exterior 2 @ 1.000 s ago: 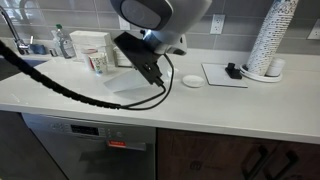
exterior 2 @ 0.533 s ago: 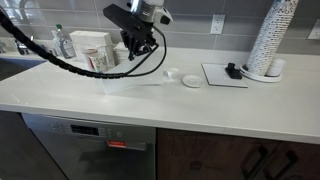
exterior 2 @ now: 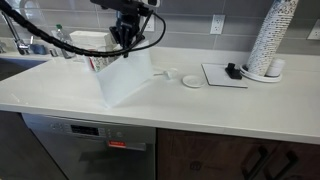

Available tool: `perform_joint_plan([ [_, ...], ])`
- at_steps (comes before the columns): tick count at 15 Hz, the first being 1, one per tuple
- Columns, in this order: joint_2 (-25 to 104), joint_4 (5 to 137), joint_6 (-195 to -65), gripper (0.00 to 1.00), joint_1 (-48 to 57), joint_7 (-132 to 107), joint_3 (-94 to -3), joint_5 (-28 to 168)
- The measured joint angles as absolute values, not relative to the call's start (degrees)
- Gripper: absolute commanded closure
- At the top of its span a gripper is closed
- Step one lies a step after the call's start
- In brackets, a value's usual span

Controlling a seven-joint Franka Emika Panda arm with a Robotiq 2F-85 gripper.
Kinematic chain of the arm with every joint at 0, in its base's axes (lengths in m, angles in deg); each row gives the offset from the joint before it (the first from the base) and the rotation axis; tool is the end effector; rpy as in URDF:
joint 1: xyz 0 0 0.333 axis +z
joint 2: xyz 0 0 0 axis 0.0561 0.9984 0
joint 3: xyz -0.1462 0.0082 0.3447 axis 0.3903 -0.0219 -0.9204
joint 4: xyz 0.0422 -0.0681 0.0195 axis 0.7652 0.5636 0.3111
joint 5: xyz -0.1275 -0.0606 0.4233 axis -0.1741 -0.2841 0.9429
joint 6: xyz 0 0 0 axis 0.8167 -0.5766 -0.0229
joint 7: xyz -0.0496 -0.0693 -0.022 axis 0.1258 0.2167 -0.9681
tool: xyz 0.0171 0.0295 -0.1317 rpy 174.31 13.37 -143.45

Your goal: Move the folded white paper to the edge, pick it up and unfold it

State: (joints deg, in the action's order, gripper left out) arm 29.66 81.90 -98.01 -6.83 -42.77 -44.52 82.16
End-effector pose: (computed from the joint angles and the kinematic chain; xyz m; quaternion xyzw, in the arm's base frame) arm 0.6104 -0.1793 0.4773 -0.9950 -0.0390 0.0320 0.0866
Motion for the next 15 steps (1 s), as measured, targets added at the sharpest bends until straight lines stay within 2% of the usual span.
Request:
perform_joint_plan([
  [10, 30.8, 81.8, -96.3, 1.0, -5.5, -42.8, -46.2, 75.4],
  [15, 34.0, 81.5, -100.0, 1.0, -4.9, -42.8, -47.0, 74.5],
])
